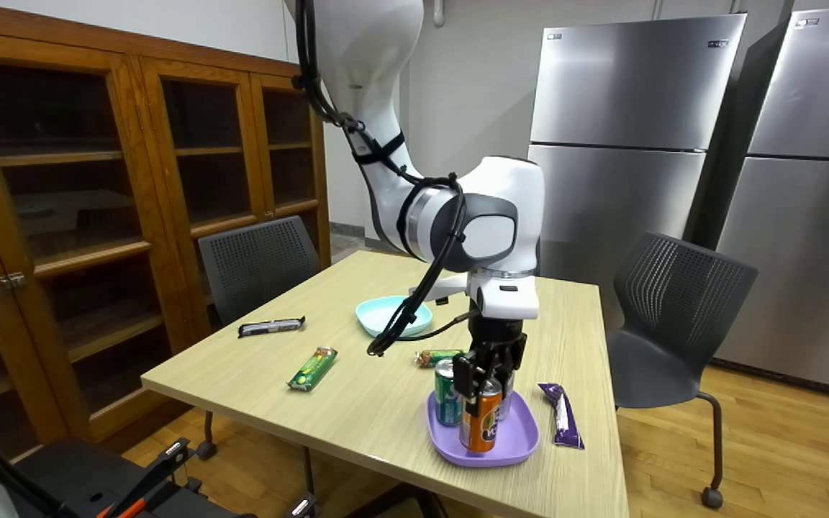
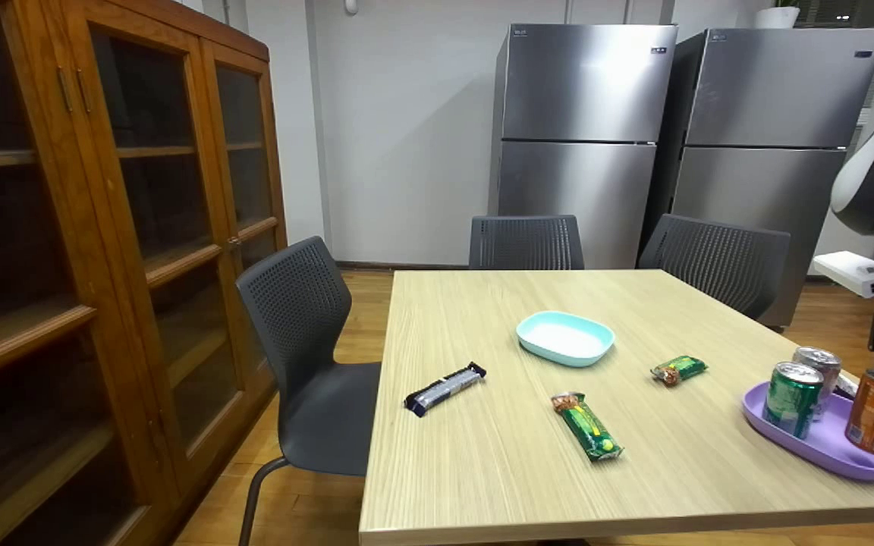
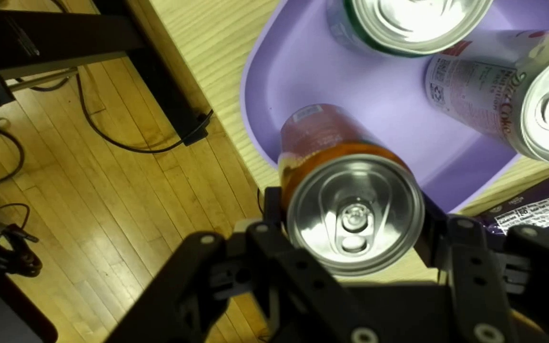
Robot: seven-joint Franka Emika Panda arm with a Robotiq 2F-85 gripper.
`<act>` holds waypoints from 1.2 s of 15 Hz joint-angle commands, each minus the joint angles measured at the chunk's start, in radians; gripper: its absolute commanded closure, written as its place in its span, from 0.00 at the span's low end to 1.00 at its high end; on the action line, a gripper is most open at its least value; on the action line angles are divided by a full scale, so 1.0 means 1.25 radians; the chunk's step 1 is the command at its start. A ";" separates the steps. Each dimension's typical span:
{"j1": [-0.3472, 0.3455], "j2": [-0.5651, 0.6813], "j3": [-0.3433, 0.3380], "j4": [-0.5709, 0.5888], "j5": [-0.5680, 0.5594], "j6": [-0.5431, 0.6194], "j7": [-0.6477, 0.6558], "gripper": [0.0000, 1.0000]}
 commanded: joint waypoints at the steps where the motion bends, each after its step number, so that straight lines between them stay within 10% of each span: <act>1: -0.007 0.025 0.010 0.032 0.045 0.008 0.023 0.62; 14: -0.010 0.076 0.017 0.076 0.094 0.005 0.026 0.62; 15: -0.008 0.075 0.016 0.076 0.095 0.006 0.027 0.12; 18: -0.004 0.068 0.013 0.075 0.092 0.011 0.028 0.00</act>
